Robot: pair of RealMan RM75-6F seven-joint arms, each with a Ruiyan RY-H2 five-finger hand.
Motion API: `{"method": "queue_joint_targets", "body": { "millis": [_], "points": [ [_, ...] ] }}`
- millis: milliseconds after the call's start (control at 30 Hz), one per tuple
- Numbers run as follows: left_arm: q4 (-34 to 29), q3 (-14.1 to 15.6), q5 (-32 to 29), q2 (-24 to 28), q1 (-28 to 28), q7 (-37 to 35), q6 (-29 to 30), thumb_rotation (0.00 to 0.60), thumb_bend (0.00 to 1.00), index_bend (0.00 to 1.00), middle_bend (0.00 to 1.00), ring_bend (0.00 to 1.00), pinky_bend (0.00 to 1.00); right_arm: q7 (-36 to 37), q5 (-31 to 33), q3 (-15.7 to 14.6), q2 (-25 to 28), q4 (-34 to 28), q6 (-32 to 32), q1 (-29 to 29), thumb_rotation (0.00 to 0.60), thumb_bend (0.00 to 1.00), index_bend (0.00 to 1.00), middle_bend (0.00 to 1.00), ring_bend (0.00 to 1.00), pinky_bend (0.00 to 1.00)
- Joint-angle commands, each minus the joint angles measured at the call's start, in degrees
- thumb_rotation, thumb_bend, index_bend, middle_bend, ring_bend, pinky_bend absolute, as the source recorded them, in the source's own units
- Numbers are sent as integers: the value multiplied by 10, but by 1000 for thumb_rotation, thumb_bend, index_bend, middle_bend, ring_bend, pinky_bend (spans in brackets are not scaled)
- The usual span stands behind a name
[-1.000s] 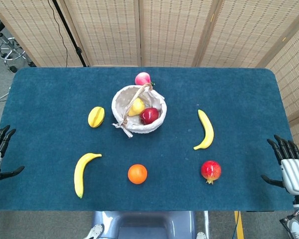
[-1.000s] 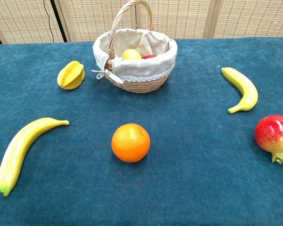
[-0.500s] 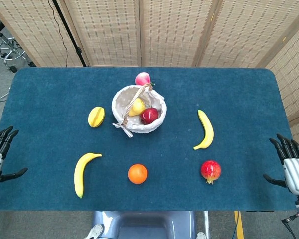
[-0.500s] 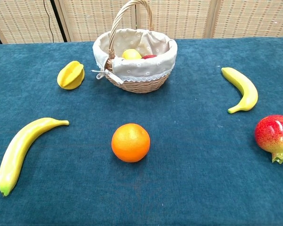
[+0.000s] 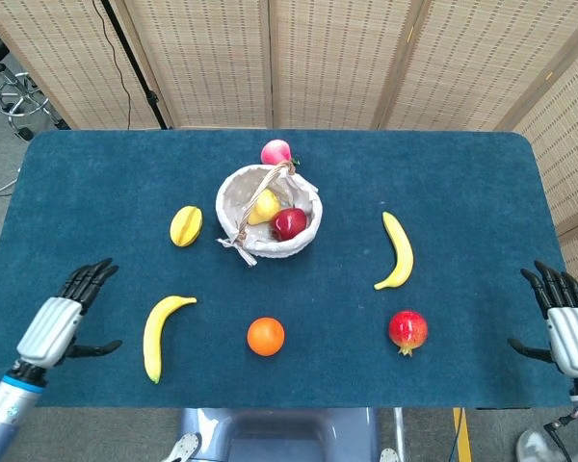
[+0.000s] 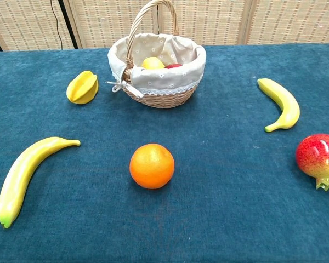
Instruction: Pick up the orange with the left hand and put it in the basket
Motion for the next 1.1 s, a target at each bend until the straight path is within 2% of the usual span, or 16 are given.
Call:
{"method": "queue_joint_targets", "body": {
  "millis": [33,300,467,867,1100],
  "points": [
    [-18,1,-5,-26,-24,6,-34,600,0,0,0,0,0,2,1,0,1,1,1,-1,600,0,77,0,0,0],
    [-27,-14,-63,-99,-89,25,-148,600,0,0,0,0,0,7,3,-2,0,8,-1,-4,600,0,77,0,0,0],
    [3,-36,-109,-166,-140,52,-219,600,0,0,0,0,0,11,2,-3,-3,13,0,-5,600,0,77,0,0,0],
    [51,-80,-161,-248,-208,119,-256,600,0,0,0,0,20,21,4,-5,-6,26,0,-10,600,0,77,0,0,0],
    [60,-95,-206,-289,-243,131,-286,600,0,0,0,0,52,27,8,-3,-7,33,-2,-10,600,0,77,0,0,0]
  ]
}}
